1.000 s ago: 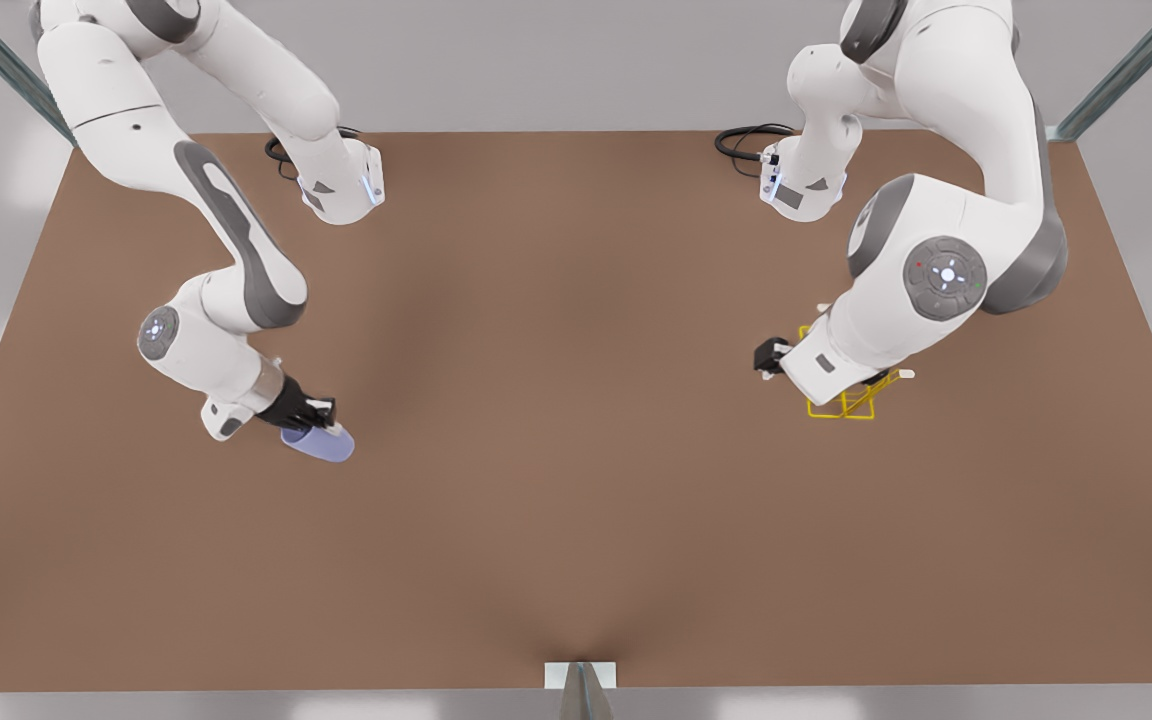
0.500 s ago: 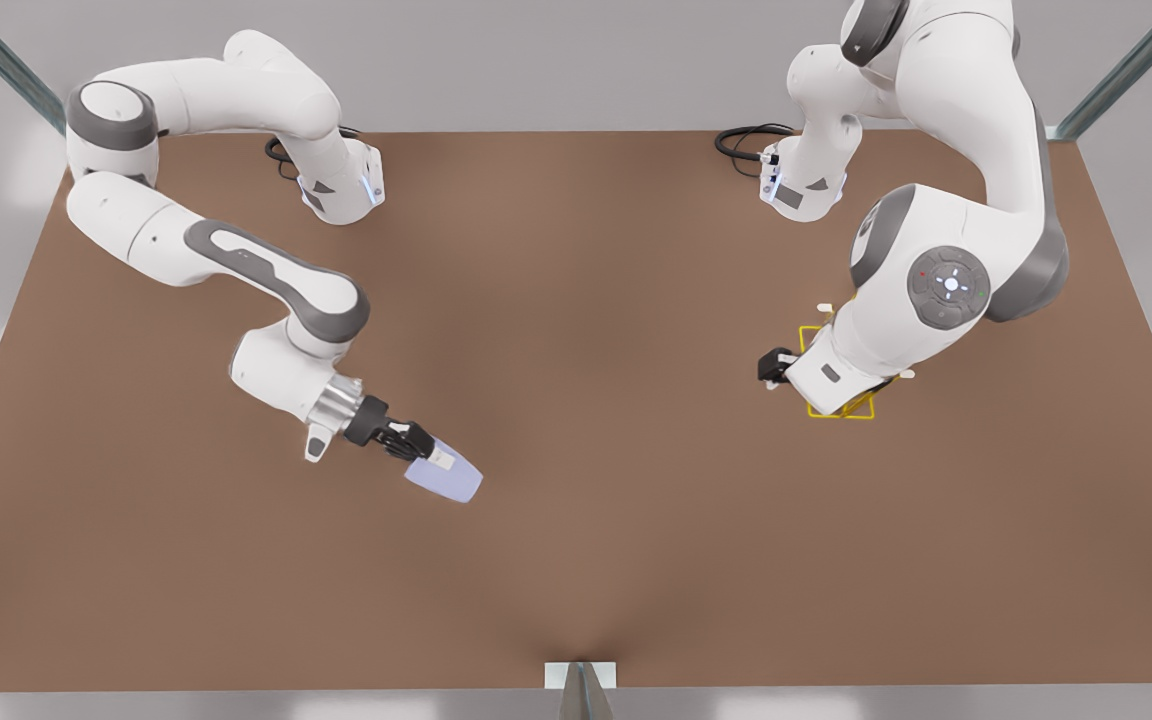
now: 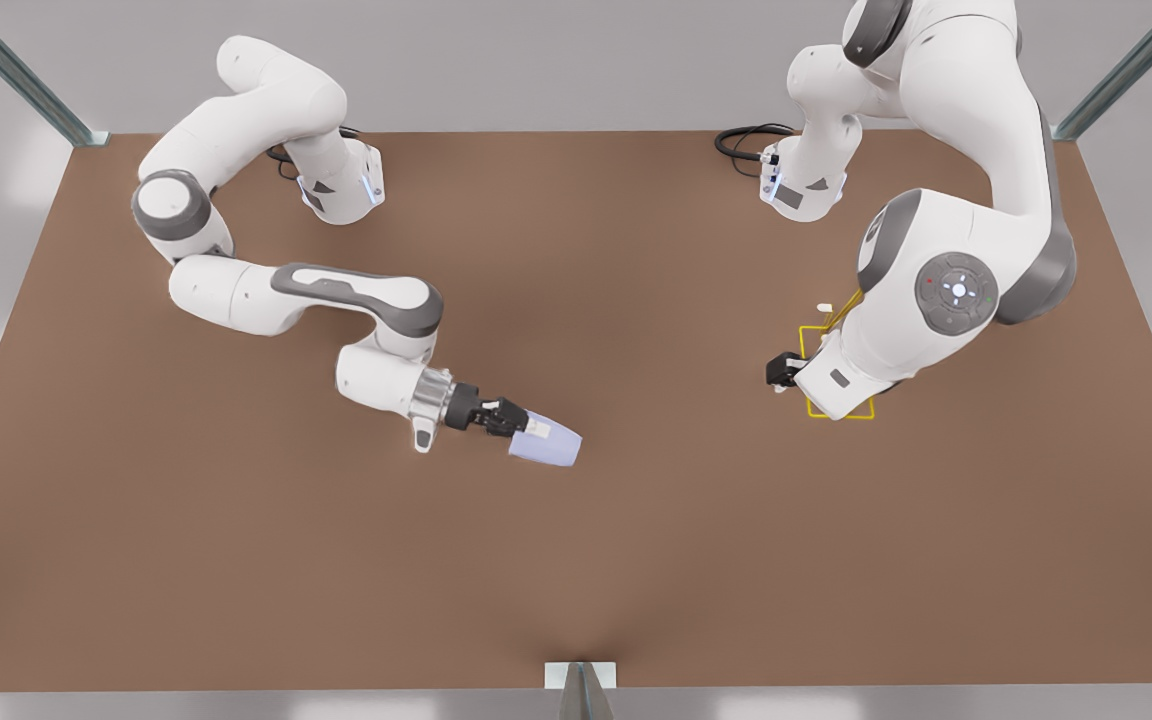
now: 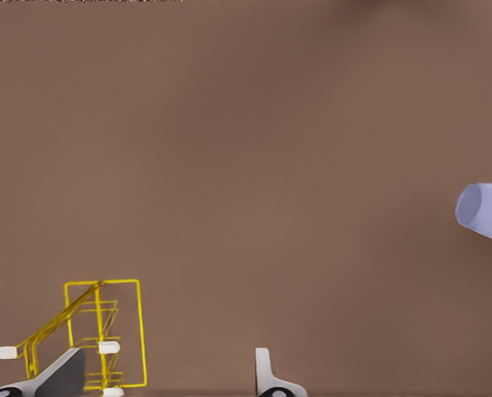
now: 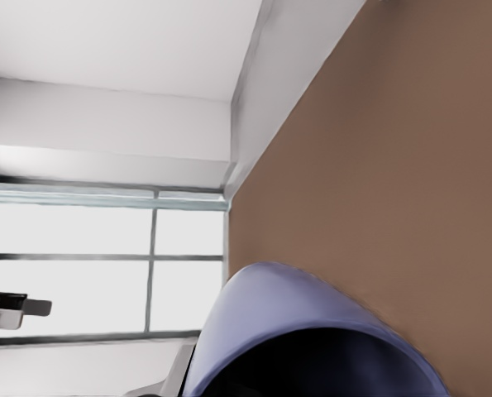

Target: Place the cup on the cup holder

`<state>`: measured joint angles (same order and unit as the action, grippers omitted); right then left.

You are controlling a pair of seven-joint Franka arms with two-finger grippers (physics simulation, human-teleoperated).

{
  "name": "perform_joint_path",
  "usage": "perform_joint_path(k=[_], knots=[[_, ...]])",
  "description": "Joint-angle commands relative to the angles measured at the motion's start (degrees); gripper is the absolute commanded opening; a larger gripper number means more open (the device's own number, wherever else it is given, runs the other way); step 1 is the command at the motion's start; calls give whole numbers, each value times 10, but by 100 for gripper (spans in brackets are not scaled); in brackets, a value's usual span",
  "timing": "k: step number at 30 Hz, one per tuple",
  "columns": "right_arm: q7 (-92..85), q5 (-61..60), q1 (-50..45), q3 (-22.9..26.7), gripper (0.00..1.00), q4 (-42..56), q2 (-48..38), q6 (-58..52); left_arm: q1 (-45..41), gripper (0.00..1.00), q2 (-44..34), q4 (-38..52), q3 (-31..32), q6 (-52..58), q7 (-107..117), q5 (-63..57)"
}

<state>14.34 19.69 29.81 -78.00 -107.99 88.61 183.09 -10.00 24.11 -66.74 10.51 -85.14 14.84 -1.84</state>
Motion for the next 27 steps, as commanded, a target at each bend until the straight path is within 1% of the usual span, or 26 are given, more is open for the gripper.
perform_joint_path(k=[1, 4, 6, 8, 10, 16, 18, 19, 20, 21, 23, 25, 26, 27], knots=[[117, 64, -40, -6, 21, 39, 12, 3, 0, 100, 0, 0, 0, 1, 3, -12], [152, 119, -104, -8, 21, 74, 39, -2, 0, 100, 1, -1, 0, -2, 4, -11], [179, 143, -125, -7, 21, 86, 52, -2, 0, 100, 1, -1, 0, -2, 4, -11], [179, 152, -136, -2, 21, 93, 58, -2, 1, 100, 0, -1, 0, -2, 5, -11], [179, 154, -147, 14, 21, 113, 58, -1, 1, 100, 1, -1, 0, 0, 5, -11], [180, 185, -144, 43, 21, 115, 74, -2, 1, 100, 1, -1, 0, 2, 5, -12], [180, 188, -143, 51, 21, 114, 74, -2, -8, 100, 1, -22, 2, 3, 146, -11], [179, 188, -143, 53, 21, 114, 74, -2, -26, 100, 1, -31, 6, -1, 264, -4], [179, 188, -144, 53, 21, 115, 74, -2, -61, 100, 11, -31, 8, -8, 368, -3], [176, 188, -144, 57, 21, 115, 74, -2, -83, 100, 30, -31, 8, -49, 465, 1], [171, 189, -146, 65, 21, 117, 74, -2, -85, 100, 50, -30, 8, -117, 567, 31], [171, 191, -154, 72, 21, 122, 74, -9, -116, 100, 59, -28, 3, -119, 610, 25], [171, 199, -155, 73, 21, 126, 74, -18, -121, 100, 66, -28, 4, -124, 671, 30], [171, 200, -154, 77, 28, 126, 74, -19, -136, 100, 75, -26, 3, -147, 762, 36]])
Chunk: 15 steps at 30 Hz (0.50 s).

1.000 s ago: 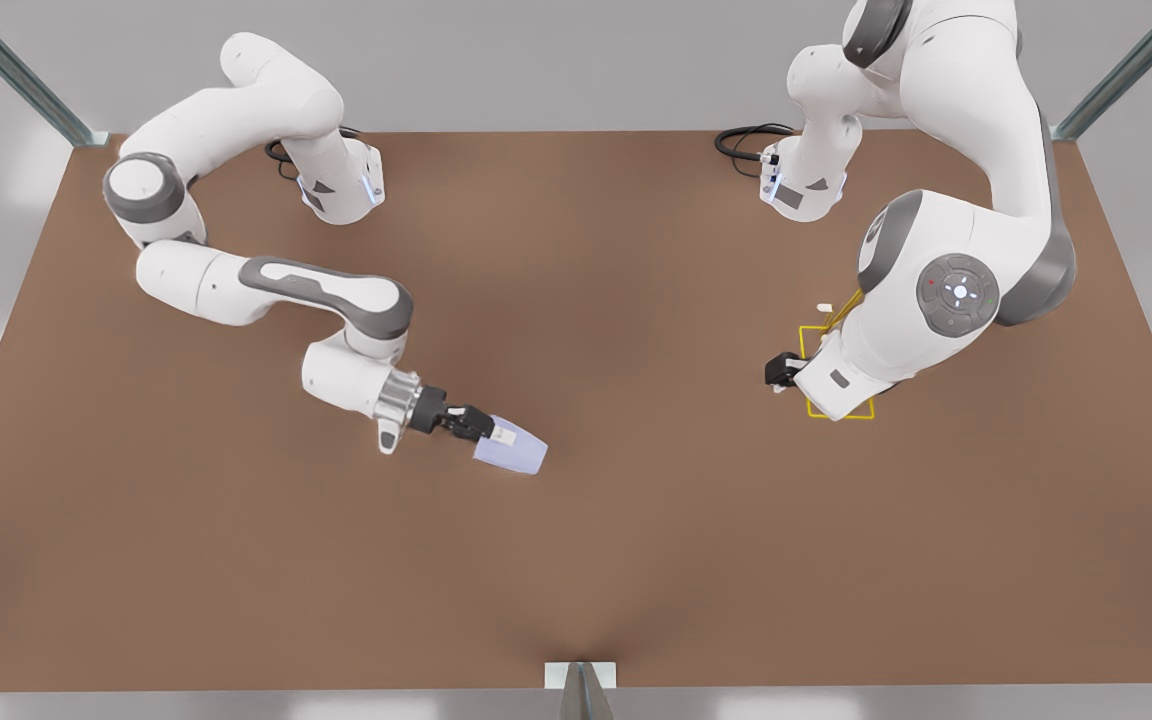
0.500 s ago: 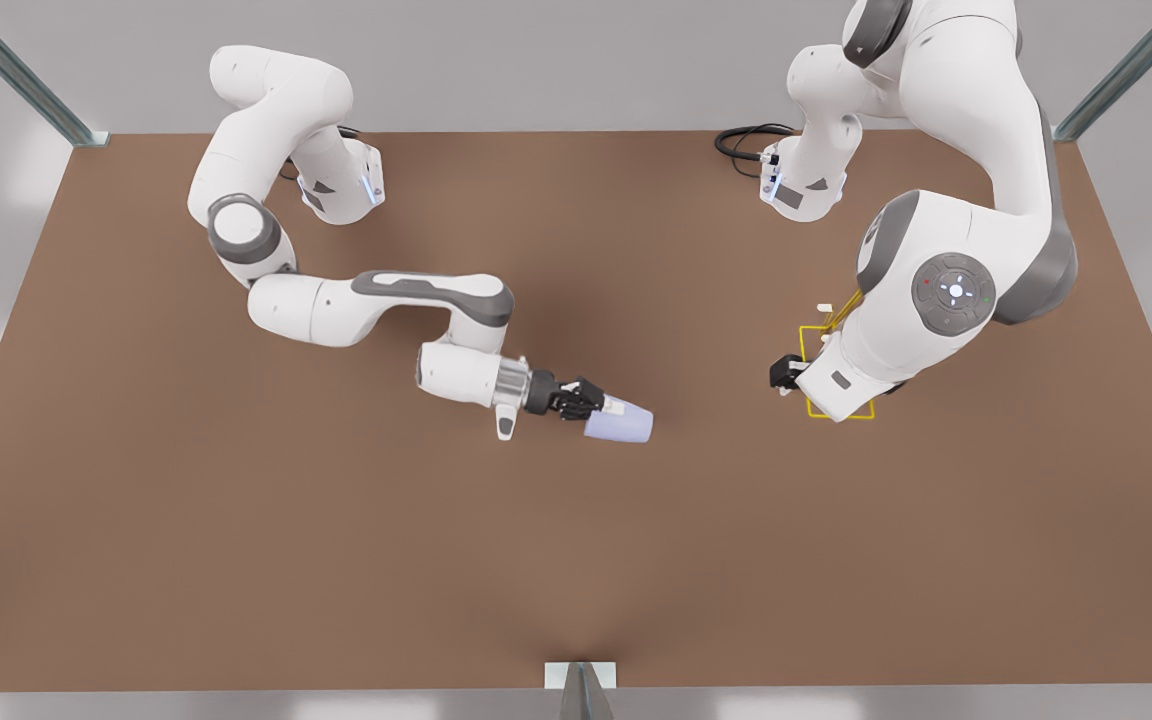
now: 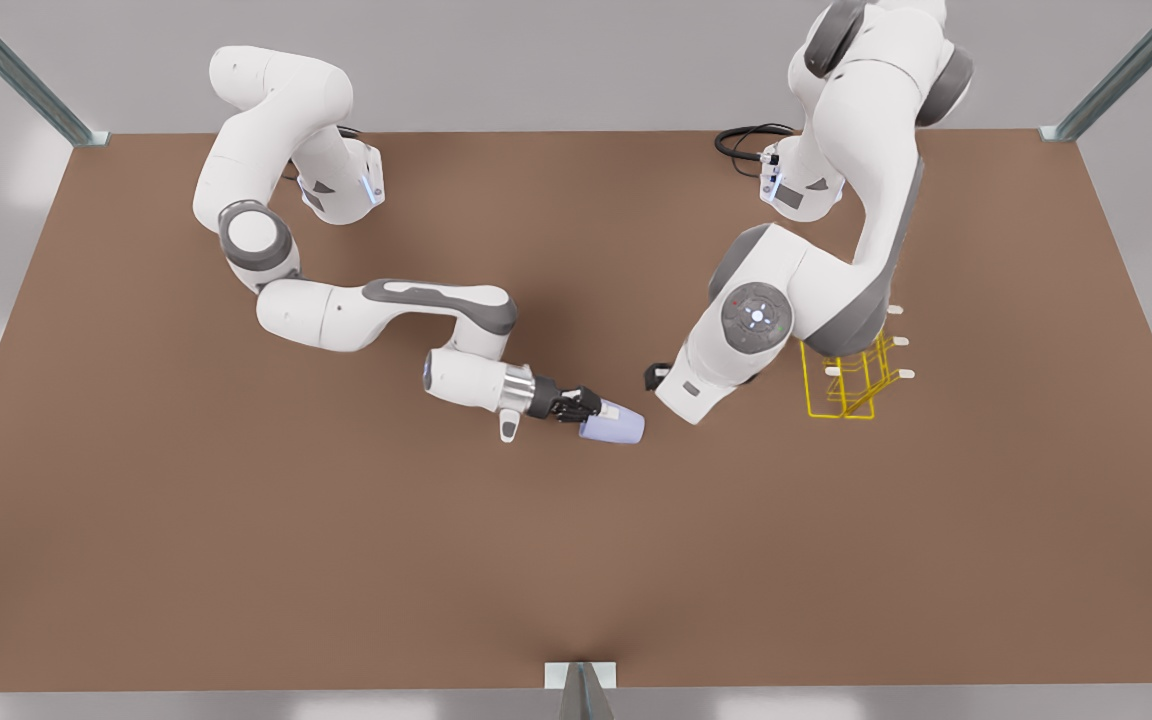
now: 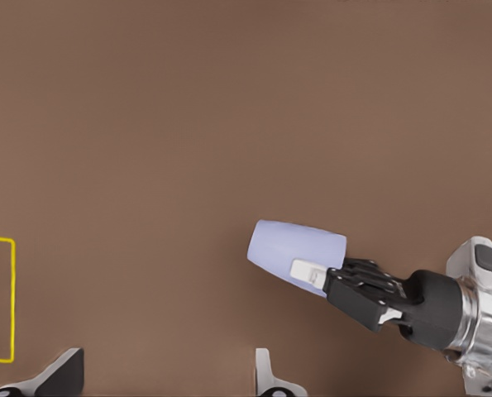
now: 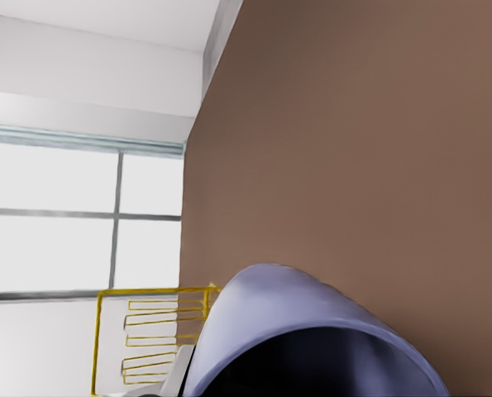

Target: Place the cup on the cup holder

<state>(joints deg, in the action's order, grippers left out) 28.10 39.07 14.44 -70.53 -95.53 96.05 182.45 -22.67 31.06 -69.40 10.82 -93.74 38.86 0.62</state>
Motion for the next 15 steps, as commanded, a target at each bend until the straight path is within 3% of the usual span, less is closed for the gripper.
perform_joint_path(k=[1, 7, 11, 15], knots=[[35, 7, -1, 2, 100, 1, -1, -12, -8, 100, 5, 3, -1, -65, 593, 11], [35, 7, 0, 2, 100, 0, -1, -13, -12, 100, 10, -3, -4, -88, 706, -11], [35, 8, 1, 3, 100, -1, -1, -18, -16, 100, 16, -4, -19, -120, 899, -7], [35, 13, 4, 9, 100, 0, -2, -22, -31, 100, 30, -4, -19, -116, 890, -13]])
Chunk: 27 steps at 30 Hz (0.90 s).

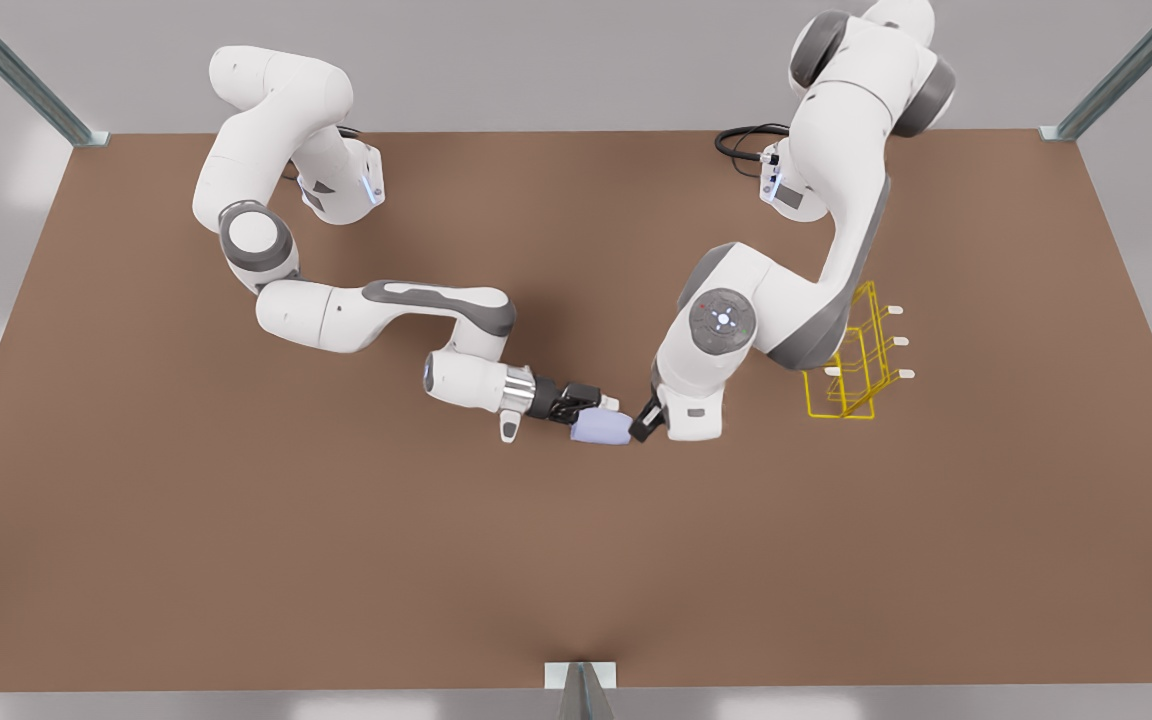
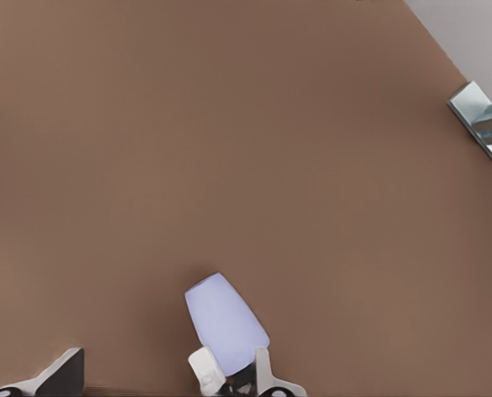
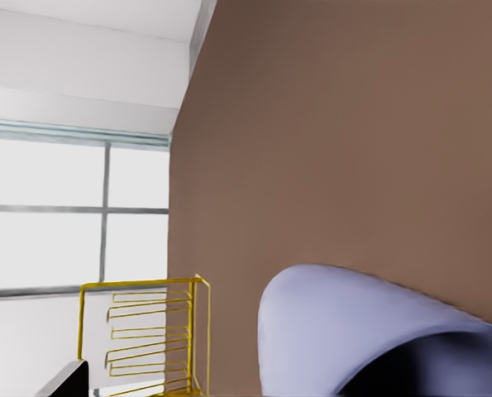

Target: Place the cup on the cup holder

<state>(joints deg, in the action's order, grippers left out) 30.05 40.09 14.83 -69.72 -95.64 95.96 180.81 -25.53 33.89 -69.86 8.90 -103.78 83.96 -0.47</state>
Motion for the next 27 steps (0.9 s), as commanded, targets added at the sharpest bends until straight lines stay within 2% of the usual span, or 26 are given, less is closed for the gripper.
perform_joint_path(k=[1, 5, 6, 10, 15, 18, 21, 24, 25, 27], knots=[[15, 2, 3, 1, 100, -2, -2, -7, 1, 100, 1, -1, 1, -16, 438, -1], [15, 2, 29, 4, 100, -21, -6, -19, -2, 100, 0, -3, 1, 1, 423, -14], [15, 3, 38, 6, 100, -29, -6, -20, -27, 100, 18, 1, 1, 18, 416, -45], [15, 5, 56, 7, 100, -47, -7, -27, -6, 100, 15, 30, 1, 10, 422, -32], [13, 7, 135, 12, 100, -126, -19, -35, -29, 100, 54, 32, -1, -106, 517, -45], [-2, 7, 201, 22, 100, -196, -41, -49, -65, 100, 69, 33, -33, -184, 557, -45], [-1, 7, 258, 25, 100, -249, -65, -60, -66, 100, 72, 39, -32, -182, 534, -45], [1, 7, 338, 32, 100, -311, -118, -91, -78, 100, 86, 28, -28, -174, 517, -41], [4, 5, 366, 32, 100, -335, -153, -96, -81, 100, 85, 17, -28, -174, 507, -40], [11, -1, 432, 31, 100, -362, -271, -173, -89, 100, 86, -1, -28, -174, 507, -44]])
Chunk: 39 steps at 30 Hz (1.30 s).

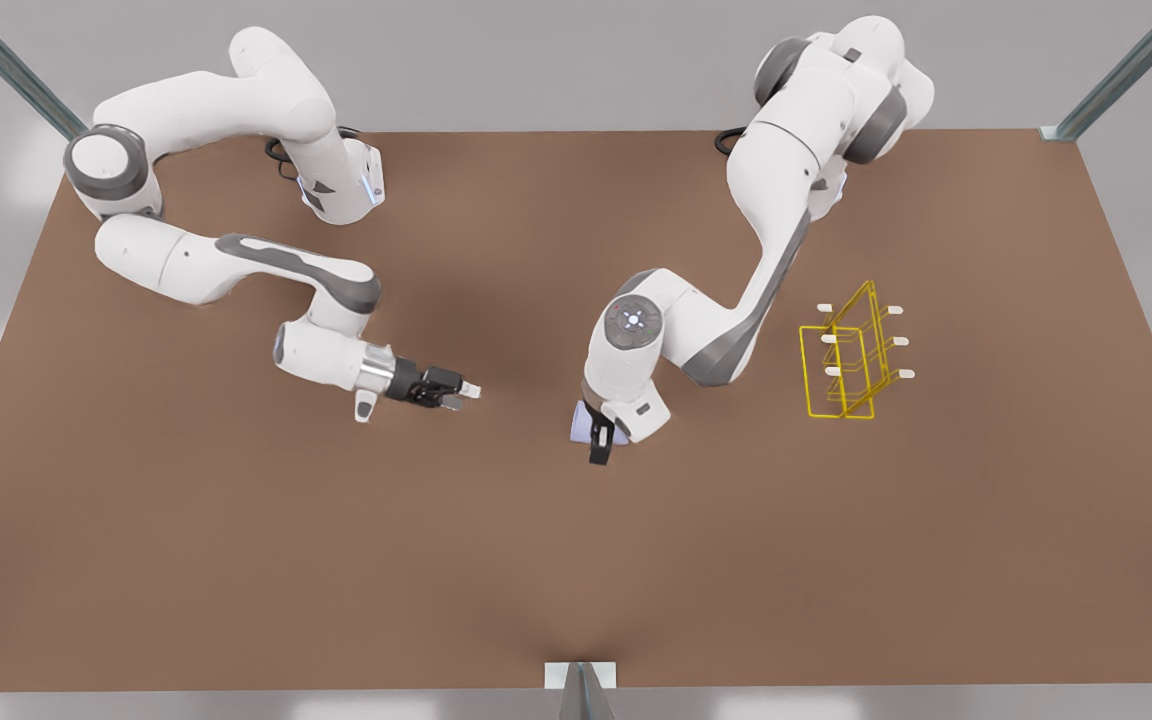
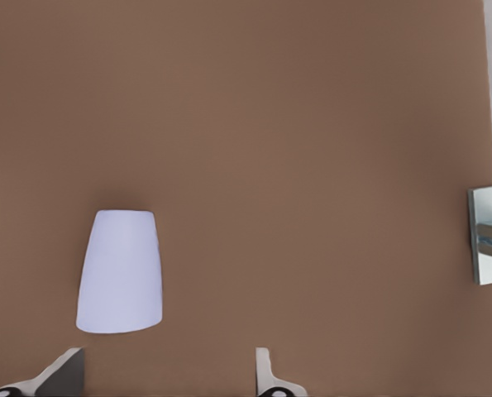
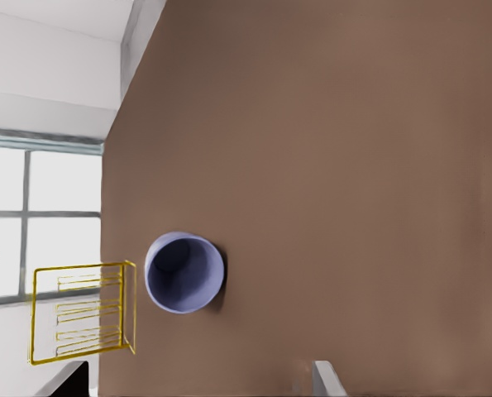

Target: Place the cup on the cup holder

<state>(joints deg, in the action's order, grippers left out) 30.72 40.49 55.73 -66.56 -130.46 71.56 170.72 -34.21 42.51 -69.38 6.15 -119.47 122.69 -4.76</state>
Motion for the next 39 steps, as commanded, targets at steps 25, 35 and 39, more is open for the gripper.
perform_joint_path(k=[25, 35, 39], knots=[[-358, -422, -563, 681, 100, 464, -655, -879, 13, 100, -12, -155, 5, -71, -54, 10], [-311, -348, -579, 586, 100, 489, -629, -801, 11, 100, 13, -140, 6, -92, -54, 16], [-314, -347, -571, 588, 100, 489, -630, -798, 0, 100, 29, -140, 5, -115, -56, 12]])
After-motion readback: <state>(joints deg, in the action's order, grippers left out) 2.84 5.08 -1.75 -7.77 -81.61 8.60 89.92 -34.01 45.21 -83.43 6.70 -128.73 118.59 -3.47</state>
